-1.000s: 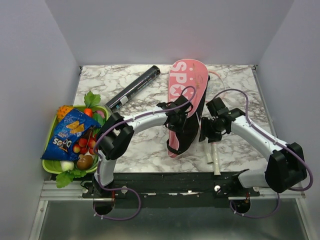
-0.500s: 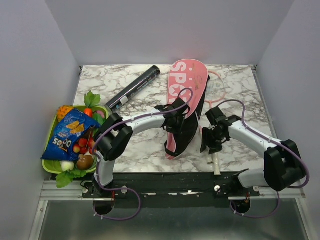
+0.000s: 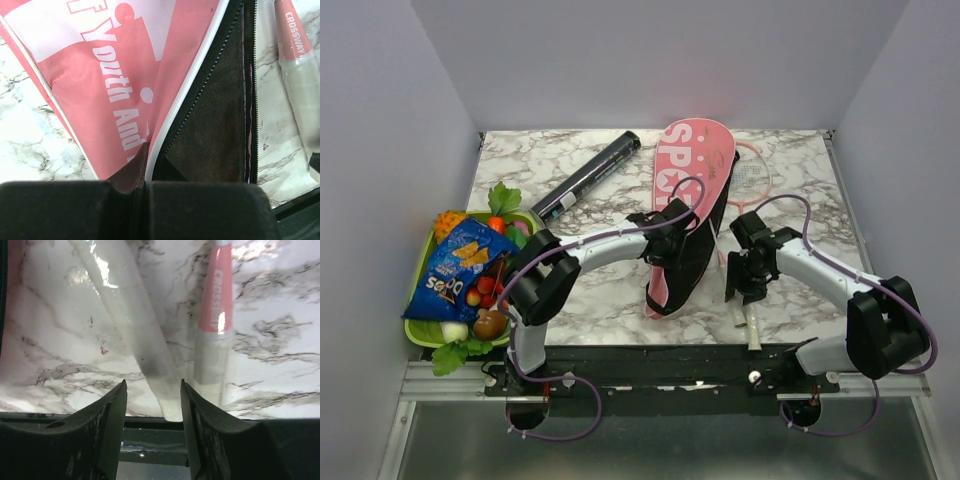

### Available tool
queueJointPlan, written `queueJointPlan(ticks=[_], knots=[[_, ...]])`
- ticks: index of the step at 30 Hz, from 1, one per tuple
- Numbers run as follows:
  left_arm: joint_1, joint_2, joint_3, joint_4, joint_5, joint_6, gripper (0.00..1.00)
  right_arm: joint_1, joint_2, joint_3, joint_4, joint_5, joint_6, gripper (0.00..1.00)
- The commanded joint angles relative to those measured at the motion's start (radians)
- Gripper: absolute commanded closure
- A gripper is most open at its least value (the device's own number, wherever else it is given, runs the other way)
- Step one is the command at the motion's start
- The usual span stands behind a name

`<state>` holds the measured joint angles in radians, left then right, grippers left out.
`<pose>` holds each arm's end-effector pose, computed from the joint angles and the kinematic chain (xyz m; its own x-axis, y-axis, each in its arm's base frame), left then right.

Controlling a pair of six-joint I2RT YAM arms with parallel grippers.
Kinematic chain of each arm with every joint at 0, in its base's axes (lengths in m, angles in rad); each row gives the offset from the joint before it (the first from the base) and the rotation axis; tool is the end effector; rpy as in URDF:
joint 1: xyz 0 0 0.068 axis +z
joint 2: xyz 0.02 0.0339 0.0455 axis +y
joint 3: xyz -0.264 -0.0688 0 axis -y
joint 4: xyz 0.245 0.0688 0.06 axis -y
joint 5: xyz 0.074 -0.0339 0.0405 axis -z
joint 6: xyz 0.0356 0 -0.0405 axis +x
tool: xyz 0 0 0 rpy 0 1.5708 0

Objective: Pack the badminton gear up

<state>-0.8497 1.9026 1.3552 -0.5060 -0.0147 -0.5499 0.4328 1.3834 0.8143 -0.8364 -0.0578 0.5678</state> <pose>0.2649 -0.3006 0.1916 -0.8792 0.2087 -0.4284 0.3363 0.9086 -0.2476 0.2057 0.0973 0.1833 -0.9847 0.1365 -0.1081 0.1213 0.9832 0.1365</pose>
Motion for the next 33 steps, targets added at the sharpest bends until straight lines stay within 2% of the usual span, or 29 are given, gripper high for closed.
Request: queueJointPlan(ticks=[1, 9, 18, 21, 22, 25, 30, 33], knots=[[-0.011, -0.036, 0.007, 0.018, -0.108, 0.002, 1.0, 0.0, 0.026, 0.034, -0.026, 0.093, -0.008, 0.45], [-0.02, -0.045, 0.002, 0.006, -0.133, 0.005, 1.0, 0.001, 0.068, -0.009, 0.026, 0.07, -0.002, 0.46], [-0.02, -0.056, -0.005, 0.009, -0.139, 0.007, 1.0, 0.007, 0.118, -0.023, 0.089, 0.009, 0.018, 0.56], [-0.022, -0.062, -0.014, 0.012, -0.142, 0.007, 1.0, 0.009, 0.135, -0.004, 0.094, 0.006, 0.02, 0.67], [-0.022, -0.065, -0.018, 0.011, -0.145, 0.005, 1.0, 0.007, 0.135, 0.005, 0.095, 0.006, 0.02, 0.75], [-0.031, -0.059, -0.01, -0.008, -0.194, -0.01, 1.0, 0.009, 0.152, 0.077, 0.077, 0.01, 0.011, 0.86], [-0.075, -0.045, 0.005, -0.063, -0.323, -0.019, 1.0, 0.007, 0.198, 0.23, 0.036, -0.023, -0.002, 0.89], [-0.098, -0.046, -0.004, -0.048, -0.303, -0.042, 1.0, 0.007, 0.236, 0.292, 0.03, -0.048, 0.003, 0.9]])
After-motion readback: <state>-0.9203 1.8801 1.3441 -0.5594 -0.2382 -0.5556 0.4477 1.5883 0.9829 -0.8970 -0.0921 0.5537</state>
